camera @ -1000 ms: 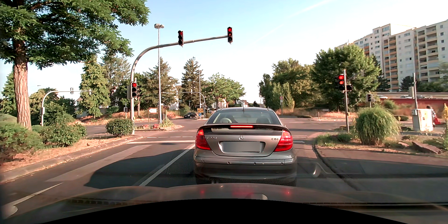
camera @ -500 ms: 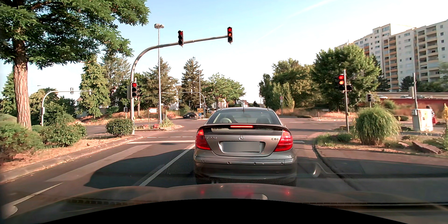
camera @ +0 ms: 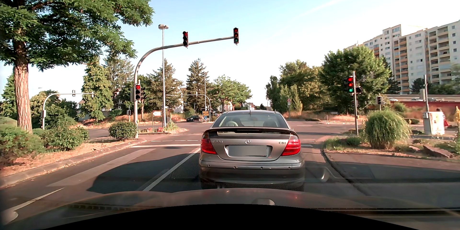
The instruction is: Follow the waypoints while adhering to traffic rules and regulations
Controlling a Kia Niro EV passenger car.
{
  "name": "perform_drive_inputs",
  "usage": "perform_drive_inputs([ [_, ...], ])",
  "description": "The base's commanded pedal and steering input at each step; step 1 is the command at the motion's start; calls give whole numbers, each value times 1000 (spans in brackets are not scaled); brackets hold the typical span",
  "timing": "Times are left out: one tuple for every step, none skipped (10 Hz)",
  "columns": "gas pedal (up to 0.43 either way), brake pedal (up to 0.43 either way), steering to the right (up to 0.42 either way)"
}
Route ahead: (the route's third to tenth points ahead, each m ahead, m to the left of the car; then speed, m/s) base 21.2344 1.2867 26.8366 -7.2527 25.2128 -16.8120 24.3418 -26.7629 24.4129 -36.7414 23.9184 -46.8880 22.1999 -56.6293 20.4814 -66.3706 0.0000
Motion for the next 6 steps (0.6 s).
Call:
perform_drive_inputs([
  [0, 311, 21],
  [0, 305, 21],
  [0, 280, 21],
  [0, 201, 21],
  [0, 91, 21],
  [0, 6, 21],
])
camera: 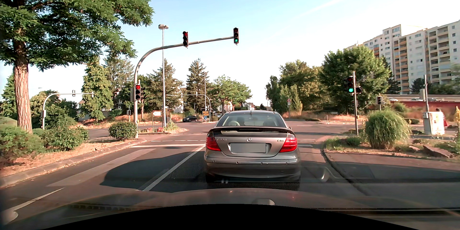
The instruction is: Follow the waypoints while adhering to traffic rules and regulations
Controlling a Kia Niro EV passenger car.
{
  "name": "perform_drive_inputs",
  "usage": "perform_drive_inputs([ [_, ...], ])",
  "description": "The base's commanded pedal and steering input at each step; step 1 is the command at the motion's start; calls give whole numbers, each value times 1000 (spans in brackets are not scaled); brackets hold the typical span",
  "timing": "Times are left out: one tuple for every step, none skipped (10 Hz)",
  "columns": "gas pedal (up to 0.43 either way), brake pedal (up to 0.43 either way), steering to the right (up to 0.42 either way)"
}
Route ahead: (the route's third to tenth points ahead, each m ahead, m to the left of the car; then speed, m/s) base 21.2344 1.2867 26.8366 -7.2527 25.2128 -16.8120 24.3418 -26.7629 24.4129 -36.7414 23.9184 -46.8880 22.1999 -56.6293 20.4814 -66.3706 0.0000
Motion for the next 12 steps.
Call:
perform_drive_inputs([
  [0, 0, 21],
  [0, 0, 21],
  [0, 0, 21],
  [0, 0, 21],
  [0, 0, 21],
  [0, 0, 21],
  [28, 0, 21],
  [79, 0, 21],
  [118, 0, 21],
  [138, 0, 21],
  [157, 0, 21],
  [177, 0, 21],
])
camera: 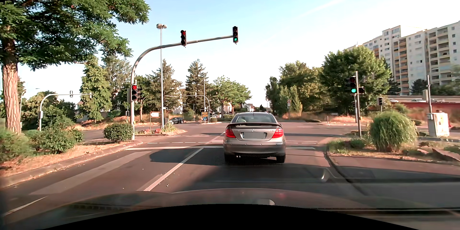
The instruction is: Follow the waypoints while adhering to traffic rules and regulations
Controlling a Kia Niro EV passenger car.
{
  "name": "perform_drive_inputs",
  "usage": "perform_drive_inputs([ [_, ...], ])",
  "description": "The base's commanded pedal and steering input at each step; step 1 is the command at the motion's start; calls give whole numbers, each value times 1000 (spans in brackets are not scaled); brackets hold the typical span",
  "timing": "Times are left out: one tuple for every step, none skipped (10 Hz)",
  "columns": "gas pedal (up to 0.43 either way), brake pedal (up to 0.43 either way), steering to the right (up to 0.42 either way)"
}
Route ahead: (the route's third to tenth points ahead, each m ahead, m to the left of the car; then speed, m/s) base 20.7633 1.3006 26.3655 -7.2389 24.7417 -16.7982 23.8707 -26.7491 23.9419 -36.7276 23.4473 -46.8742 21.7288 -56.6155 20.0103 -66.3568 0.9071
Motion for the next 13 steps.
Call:
perform_drive_inputs([
  [189, 0, 21],
  [189, 0, 21],
  [189, 0, 21],
  [189, 0, 20],
  [189, 0, 20],
  [189, 0, 20],
  [189, 0, 21],
  [197, 0, 24],
  [197, 0, 26],
  [197, 0, 31],
  [209, 0, 34],
  [209, 0, 36],
  [209, 0, 39],
])
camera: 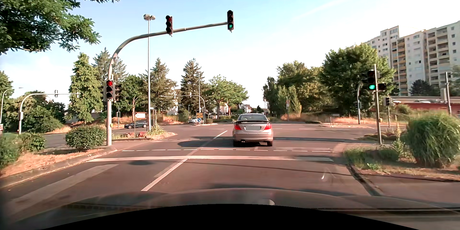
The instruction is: Follow the waypoints while adhering to traffic rules and regulations
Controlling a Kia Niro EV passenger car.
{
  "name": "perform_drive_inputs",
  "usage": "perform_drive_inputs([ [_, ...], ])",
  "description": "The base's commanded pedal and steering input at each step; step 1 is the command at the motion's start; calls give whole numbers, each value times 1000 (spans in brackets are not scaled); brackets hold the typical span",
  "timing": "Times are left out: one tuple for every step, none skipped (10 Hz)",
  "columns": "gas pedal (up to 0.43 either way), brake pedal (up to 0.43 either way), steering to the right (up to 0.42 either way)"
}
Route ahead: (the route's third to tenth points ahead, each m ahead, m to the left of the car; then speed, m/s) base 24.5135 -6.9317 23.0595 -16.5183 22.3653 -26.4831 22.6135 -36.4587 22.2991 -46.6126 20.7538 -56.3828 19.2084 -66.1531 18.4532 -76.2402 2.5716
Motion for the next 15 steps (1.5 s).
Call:
perform_drive_inputs([
  [209, 0, 42],
  [209, 0, 45],
  [209, 0, 50],
  [209, 0, 54],
  [209, 0, 58],
  [209, 0, 64],
  [209, 0, 69],
  [197, 0, 77],
  [197, 0, 86],
  [197, 0, 95],
  [189, 0, 102],
  [189, 0, 109],
  [177, 0, 113],
  [169, 0, 115],
  [138, 0, 118],
])
